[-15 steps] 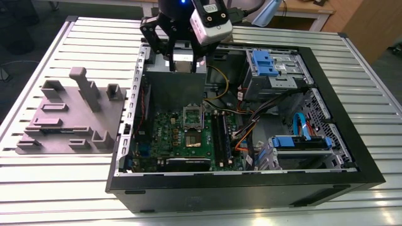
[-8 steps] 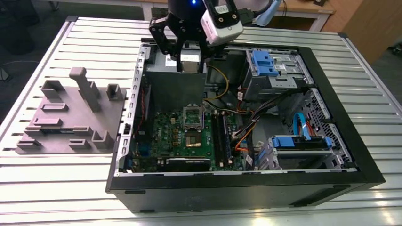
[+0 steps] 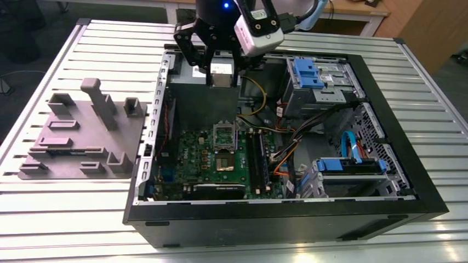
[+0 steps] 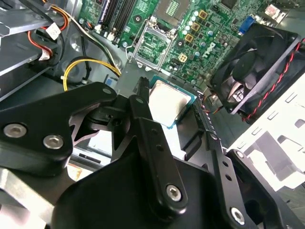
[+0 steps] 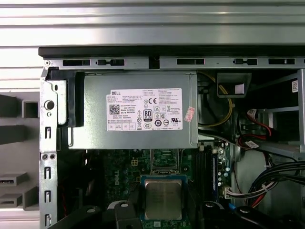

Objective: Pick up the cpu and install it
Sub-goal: 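Place the cpu into insertion slot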

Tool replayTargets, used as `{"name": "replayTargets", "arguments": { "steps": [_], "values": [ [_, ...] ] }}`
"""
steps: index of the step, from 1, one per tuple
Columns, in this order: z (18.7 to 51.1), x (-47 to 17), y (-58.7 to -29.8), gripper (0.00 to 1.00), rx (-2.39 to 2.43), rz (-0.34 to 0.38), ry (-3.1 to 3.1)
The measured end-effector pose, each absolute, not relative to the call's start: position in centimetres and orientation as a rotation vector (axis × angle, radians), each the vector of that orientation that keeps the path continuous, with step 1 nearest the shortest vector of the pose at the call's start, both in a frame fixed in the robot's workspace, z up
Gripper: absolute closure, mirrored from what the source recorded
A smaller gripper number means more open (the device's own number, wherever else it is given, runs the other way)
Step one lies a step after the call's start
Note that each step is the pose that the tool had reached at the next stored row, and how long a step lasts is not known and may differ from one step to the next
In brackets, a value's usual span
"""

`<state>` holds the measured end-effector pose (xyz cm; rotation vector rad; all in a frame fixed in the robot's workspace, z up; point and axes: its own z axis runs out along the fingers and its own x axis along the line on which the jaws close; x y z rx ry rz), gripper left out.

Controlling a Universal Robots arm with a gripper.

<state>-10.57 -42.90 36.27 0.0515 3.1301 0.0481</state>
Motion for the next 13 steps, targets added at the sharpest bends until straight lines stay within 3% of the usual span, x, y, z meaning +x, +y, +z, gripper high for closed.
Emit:
{"name": "replayTargets", "arguments": {
  "steps": [13],
  "values": [
    [35.9,-10.4,-42.94,0.53,0.051,0.048,3.13]
  ]
}}
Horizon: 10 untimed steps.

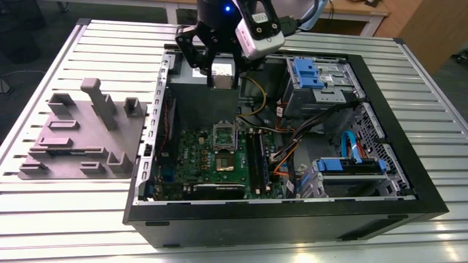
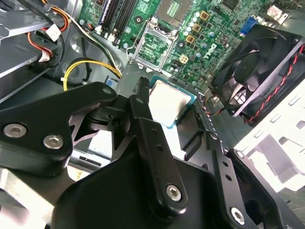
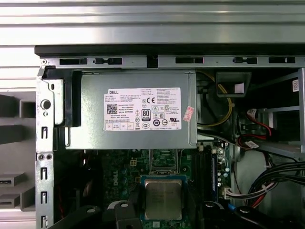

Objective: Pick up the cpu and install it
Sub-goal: 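Place the cpu into insertion slot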

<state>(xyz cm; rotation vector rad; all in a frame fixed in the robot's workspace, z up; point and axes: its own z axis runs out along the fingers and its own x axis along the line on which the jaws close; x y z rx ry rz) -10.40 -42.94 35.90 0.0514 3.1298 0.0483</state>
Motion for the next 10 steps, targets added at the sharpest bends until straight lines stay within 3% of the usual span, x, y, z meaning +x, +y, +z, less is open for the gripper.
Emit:
{"name": "replayTargets", "arguments": {
  "steps": [10],
  "values": [
    [35.7,-10.4,-42.97,0.53,0.051,0.048,3.13]
  ]
}}
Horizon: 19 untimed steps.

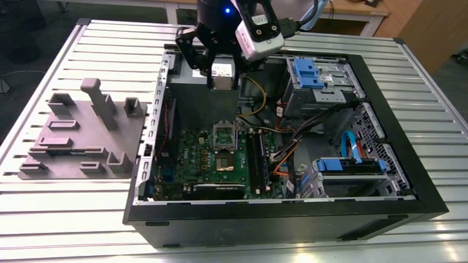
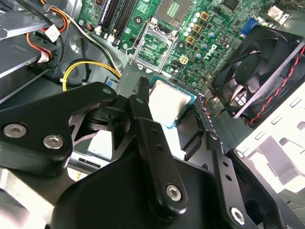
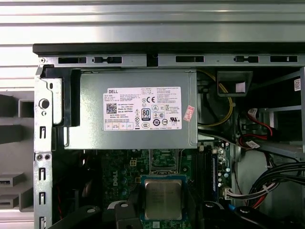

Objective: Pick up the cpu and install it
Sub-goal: 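Place the cpu into insertion slot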

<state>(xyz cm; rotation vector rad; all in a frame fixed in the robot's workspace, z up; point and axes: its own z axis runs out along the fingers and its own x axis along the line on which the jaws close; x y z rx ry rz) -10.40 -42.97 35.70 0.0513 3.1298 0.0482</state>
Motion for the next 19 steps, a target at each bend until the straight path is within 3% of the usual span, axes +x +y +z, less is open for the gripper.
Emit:
{"name": "replayTargets", "arguments": {
  "steps": [19],
  "values": [
    [35.31,-10.0,-43.5,0.53,0.051,0.048,3.13]
  ]
}}
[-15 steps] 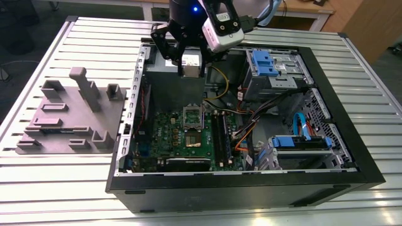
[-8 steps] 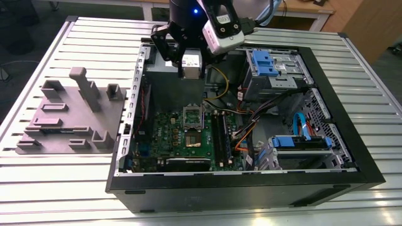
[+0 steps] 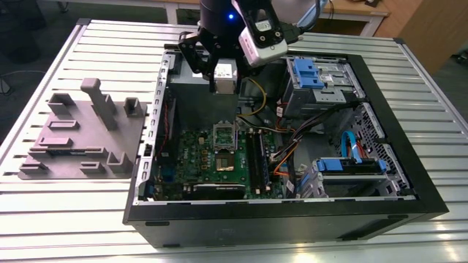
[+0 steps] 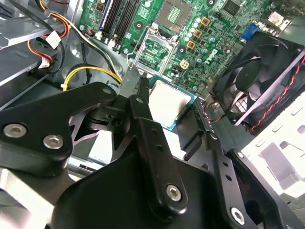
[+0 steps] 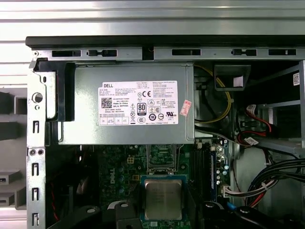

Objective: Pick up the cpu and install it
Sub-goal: 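Place the cpu into insertion slot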

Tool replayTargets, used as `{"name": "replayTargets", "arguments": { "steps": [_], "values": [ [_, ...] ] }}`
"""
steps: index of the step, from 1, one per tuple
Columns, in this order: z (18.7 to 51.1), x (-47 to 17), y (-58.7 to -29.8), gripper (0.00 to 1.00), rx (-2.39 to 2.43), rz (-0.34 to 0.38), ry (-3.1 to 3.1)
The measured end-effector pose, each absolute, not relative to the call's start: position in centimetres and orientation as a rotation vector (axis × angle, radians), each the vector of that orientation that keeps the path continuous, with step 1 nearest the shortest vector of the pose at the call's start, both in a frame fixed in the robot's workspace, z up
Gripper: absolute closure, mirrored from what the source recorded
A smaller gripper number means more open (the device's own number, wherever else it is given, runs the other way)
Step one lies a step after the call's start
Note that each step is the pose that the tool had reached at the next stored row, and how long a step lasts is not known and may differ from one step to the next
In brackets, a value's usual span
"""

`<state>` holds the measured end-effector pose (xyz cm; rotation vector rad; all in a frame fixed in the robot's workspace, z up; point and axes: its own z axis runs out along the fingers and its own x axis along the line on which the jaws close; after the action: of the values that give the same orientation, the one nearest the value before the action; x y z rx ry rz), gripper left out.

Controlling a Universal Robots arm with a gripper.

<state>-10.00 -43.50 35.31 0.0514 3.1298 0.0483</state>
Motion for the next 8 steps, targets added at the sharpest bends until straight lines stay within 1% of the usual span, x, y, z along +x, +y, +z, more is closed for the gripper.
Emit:
{"name": "replayTargets", "arguments": {
  "steps": [8],
  "values": [
    [35.21,-9.77,-43.5,0.53,0.051,0.049,3.13]
  ]
}}
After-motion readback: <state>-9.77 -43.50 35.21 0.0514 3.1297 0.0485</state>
